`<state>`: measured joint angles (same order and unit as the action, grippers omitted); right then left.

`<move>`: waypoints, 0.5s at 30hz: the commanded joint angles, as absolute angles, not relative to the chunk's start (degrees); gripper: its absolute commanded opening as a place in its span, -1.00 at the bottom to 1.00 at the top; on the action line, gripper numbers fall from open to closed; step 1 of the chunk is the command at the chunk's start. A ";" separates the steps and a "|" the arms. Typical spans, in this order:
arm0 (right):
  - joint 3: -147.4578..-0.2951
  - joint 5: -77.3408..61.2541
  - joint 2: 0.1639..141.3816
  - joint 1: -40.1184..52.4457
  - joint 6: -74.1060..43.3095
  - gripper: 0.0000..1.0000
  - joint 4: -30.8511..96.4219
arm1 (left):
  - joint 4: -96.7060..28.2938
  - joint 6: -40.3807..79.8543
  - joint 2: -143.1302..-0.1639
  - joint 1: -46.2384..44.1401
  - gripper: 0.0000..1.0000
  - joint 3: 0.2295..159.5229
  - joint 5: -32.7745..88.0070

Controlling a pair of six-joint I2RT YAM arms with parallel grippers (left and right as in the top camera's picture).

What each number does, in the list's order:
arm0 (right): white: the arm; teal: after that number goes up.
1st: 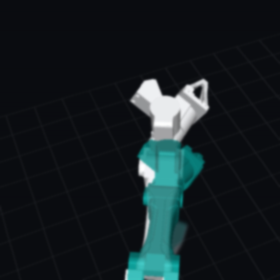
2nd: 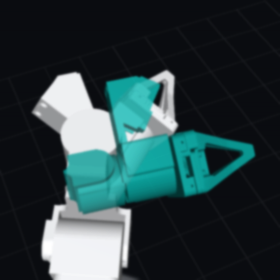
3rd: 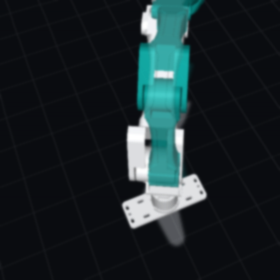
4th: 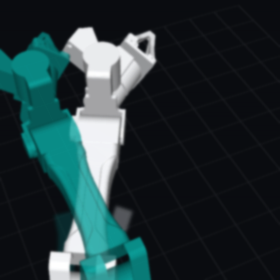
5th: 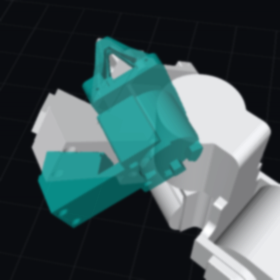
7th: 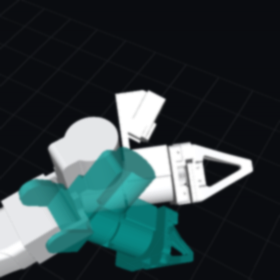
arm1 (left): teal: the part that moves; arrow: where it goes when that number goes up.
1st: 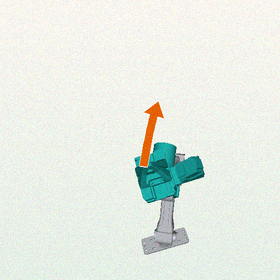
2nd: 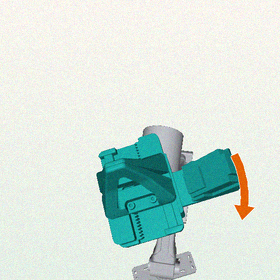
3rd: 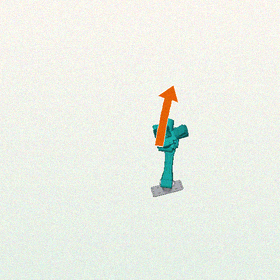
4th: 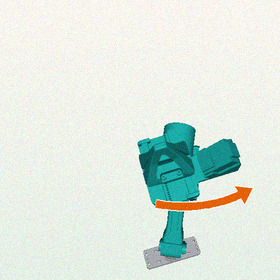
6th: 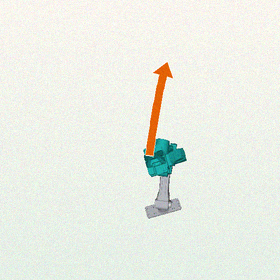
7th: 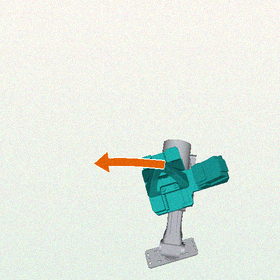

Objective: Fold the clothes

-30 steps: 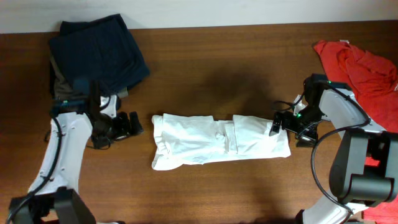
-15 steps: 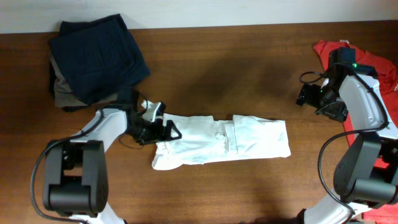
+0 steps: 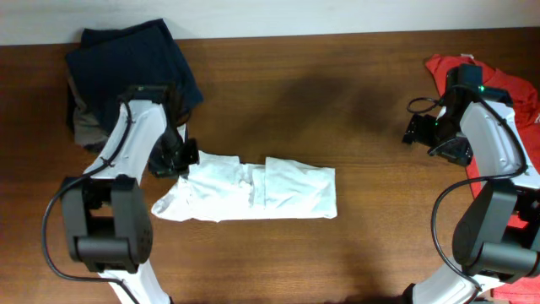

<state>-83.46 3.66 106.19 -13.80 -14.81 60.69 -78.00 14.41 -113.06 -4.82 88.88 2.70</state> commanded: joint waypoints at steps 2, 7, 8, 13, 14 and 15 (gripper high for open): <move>-84.55 4.60 106.13 -14.04 -15.31 0.97 60.64 | -84.73 15.20 -112.79 -15.05 -0.99 100.03 1.21; -84.55 4.60 106.13 -14.06 -15.31 0.97 60.64 | -80.18 15.22 -112.81 -30.81 -0.98 100.92 5.39; -84.55 4.60 106.13 -14.04 -15.31 0.97 60.64 | -78.37 15.22 -112.84 -32.67 -0.97 100.92 5.34; -84.55 4.60 106.13 -14.06 -15.31 0.97 60.64 | -70.67 18.92 -113.19 -39.59 -0.92 100.92 6.46; -84.55 4.60 106.13 -14.04 -15.31 0.97 60.64 | -70.28 19.77 -113.69 -40.40 -0.82 100.92 6.42; -84.55 4.60 106.13 -14.06 -15.31 0.97 60.64 | -70.02 19.94 -114.37 -40.82 -0.77 100.90 6.42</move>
<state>-83.46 3.64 106.19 -13.80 -14.85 60.64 -70.87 17.96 -112.99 -38.92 99.98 5.34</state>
